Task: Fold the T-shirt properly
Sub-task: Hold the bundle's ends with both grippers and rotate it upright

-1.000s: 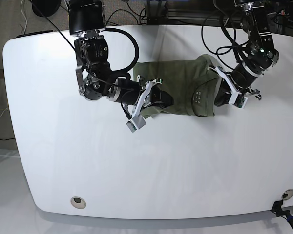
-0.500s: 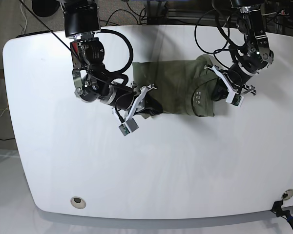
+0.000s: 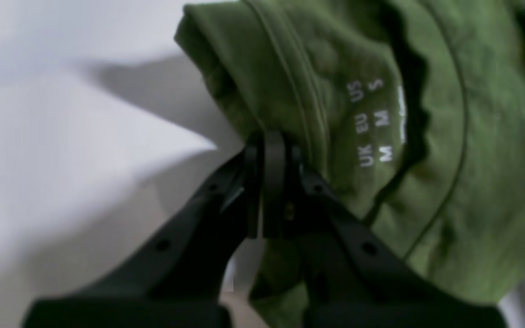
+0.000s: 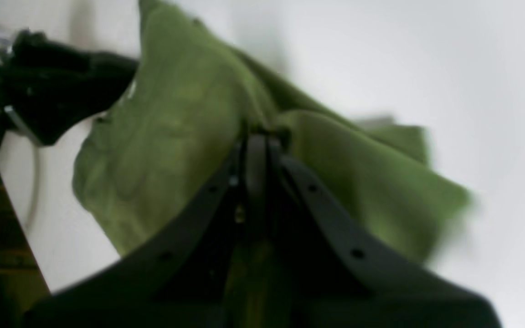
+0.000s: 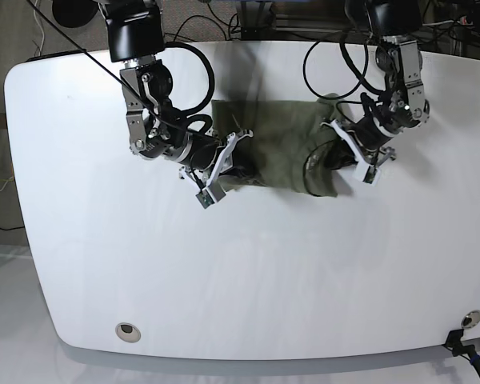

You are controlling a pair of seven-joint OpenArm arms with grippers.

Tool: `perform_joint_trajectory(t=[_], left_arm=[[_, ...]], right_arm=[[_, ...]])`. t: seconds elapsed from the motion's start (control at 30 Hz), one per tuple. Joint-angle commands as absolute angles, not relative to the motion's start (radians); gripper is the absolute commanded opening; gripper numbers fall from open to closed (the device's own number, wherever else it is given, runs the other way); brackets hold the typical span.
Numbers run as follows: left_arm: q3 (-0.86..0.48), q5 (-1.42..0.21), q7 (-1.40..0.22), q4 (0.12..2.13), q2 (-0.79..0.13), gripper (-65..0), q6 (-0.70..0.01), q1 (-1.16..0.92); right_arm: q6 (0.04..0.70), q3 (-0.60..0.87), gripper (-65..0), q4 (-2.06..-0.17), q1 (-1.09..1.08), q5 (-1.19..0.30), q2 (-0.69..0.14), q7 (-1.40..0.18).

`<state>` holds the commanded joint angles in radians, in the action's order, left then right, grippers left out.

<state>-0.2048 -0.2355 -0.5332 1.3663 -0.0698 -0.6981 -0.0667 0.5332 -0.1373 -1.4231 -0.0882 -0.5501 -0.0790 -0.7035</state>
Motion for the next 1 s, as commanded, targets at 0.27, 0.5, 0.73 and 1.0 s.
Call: perform_joint_trajectory(t=[0.27,0.5,0.73,1.0], left_arm=[[-0.203,-0.232,-0.533,1.280,-0.087,-65.0,-0.698,0.013],[-0.119,-0.232,-0.533,1.224,-0.119,-65.0,-0.698,0.111],[-0.085,-0.234,-0.533,1.145,-0.119,-65.0,-0.698,0.205],[-0.084,-0.236,-0.533,1.334,-0.142,-65.0,-0.698,0.196]], right_arm=[[0.527,-0.131,-65.0,-1.400,-0.067,-0.550,-0.102,-0.687],[0.521,-0.130,-65.0,-1.460,0.016,-0.559,-0.091,-0.687],[0.450,-0.131,-65.0,-1.504,0.064,-0.561,-0.042,-0.687],[0.447,-0.131,-65.0,-1.504,0.027,-0.553,-0.042,-0.691]])
